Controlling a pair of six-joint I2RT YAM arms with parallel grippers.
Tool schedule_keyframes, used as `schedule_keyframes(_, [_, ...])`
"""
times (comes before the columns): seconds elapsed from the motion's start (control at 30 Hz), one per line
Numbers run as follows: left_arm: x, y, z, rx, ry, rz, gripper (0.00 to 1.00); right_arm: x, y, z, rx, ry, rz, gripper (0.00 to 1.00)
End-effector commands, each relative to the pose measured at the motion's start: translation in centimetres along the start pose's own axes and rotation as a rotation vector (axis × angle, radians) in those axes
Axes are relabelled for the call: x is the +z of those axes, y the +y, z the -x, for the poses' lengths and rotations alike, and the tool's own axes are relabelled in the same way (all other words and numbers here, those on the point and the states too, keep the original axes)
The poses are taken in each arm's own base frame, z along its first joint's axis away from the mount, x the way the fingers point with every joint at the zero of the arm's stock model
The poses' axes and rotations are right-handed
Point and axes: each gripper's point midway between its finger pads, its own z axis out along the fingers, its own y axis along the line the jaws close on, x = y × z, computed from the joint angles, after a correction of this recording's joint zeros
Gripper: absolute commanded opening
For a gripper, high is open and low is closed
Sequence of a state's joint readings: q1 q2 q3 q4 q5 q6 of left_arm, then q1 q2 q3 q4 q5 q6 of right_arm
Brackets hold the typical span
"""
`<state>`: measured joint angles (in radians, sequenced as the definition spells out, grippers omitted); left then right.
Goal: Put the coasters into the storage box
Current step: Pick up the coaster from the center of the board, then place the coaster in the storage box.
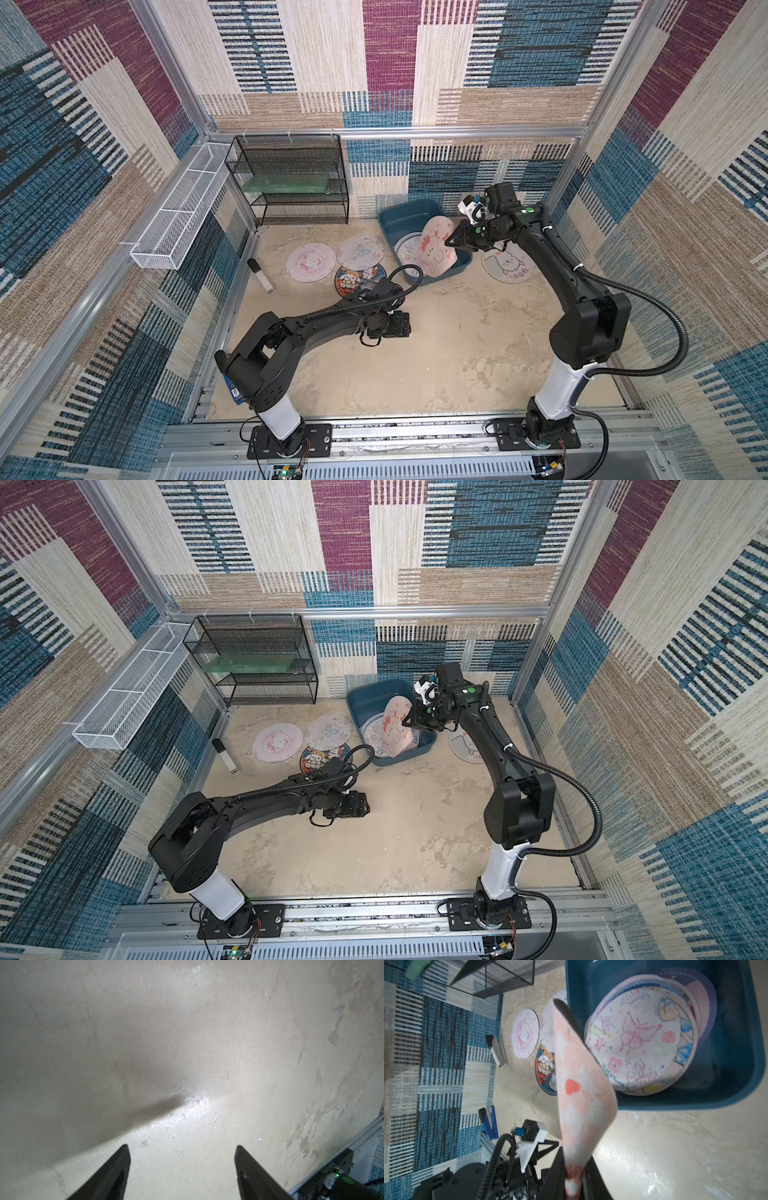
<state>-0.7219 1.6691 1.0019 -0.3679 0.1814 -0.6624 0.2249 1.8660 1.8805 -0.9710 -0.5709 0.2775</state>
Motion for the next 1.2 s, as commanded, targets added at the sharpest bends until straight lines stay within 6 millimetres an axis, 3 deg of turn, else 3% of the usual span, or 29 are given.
schedule_keyframes(0.0, [-0.4, 0.3, 0.2, -0.049, -0.025, 0.005, 0.78, 1.9, 1.7, 2.7, -0.028, -0.042, 0.091, 0.17])
schedule_keyframes(0.23, [-1.7, 1.2, -0.2, -0.059, -0.047, 0.035, 0.79, 7.1, 2.1, 5.8, -0.017, -0.051, 0.184, 0.18])
schedule_keyframes(0.33, [-2.1, 1.6, -0.4, -0.065, -0.053, 0.046, 0.79, 8.8, 0.9, 6.1, 0.0, -0.043, 0.17, 0.18])
schedule_keyframes(0.6, [-2.4, 1.9, -0.6, -0.078, -0.059, 0.051, 0.8, 13.7, -7.6, 4.2, 0.091, 0.02, 0.003, 0.18])
schedule_keyframes(0.7, [-2.5, 1.8, -0.5, -0.07, -0.06, 0.052, 0.8, 14.1, -10.1, 4.1, 0.108, 0.023, -0.054, 0.18])
schedule_keyframes(0.9, [-2.5, 1.8, -0.5, -0.067, -0.058, 0.055, 0.8, 14.0, -12.8, 3.2, 0.14, 0.049, -0.135, 0.21])
schedule_keyframes(1.17, [-2.4, 1.5, -0.1, -0.061, -0.058, 0.049, 0.8, 12.0, -13.1, 3.9, 0.122, 0.008, -0.224, 0.53])
